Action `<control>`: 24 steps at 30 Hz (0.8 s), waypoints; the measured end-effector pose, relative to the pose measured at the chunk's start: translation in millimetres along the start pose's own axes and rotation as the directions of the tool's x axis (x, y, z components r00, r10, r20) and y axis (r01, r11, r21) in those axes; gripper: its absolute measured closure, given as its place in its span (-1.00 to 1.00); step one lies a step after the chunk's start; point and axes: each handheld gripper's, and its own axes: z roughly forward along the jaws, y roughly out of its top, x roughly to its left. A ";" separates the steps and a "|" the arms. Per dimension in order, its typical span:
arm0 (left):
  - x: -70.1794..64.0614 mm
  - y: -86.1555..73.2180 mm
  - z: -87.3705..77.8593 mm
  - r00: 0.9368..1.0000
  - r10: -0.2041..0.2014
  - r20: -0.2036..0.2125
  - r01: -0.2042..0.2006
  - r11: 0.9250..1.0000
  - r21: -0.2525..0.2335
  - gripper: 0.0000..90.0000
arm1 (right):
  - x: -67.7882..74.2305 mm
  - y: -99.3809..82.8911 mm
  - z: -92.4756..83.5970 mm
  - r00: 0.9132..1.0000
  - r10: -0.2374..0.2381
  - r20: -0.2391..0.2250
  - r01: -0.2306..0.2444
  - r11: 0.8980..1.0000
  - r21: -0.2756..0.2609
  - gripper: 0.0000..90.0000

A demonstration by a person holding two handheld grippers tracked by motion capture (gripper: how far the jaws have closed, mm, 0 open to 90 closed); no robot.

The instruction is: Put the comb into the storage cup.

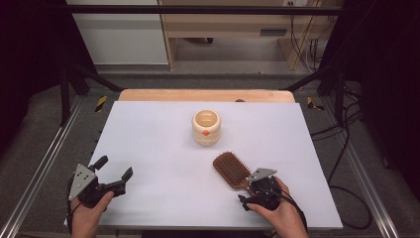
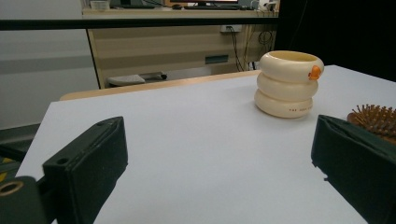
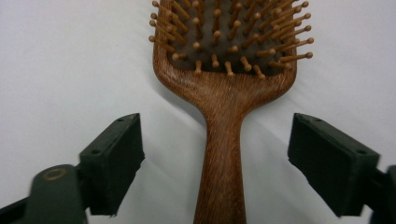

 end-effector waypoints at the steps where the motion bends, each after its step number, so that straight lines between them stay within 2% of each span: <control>1: 0.0 -0.1 0.2 1.000 0.001 0.000 -0.001 1.000 0.001 -0.92 | 0.0 0.8 -0.6 1.000 0.005 -0.003 -0.005 1.000 0.003 -0.55; 5: -0.5 0.0 0.4 1.000 0.002 0.001 -0.002 1.000 0.002 -0.92 | -0.1 7.5 -2.1 1.000 0.016 0.000 -0.016 1.000 -0.002 -0.26; 11: -0.5 -0.1 0.7 1.000 0.001 0.002 -0.001 1.000 0.002 -0.92 | -0.6 10.4 -0.3 0.999 0.036 0.006 -0.036 0.999 0.024 -0.02; 15: -0.9 -0.1 1.1 1.000 0.001 0.003 -0.001 1.000 0.002 -0.92 | -1.7 9.6 -0.1 0.998 0.057 0.008 -0.057 0.998 0.040 0.10; 24: -1.6 -0.3 1.7 1.000 0.000 0.005 0.000 1.000 0.003 -0.92 | -1.9 8.6 3.5 0.999 0.052 0.008 -0.053 0.996 0.071 0.28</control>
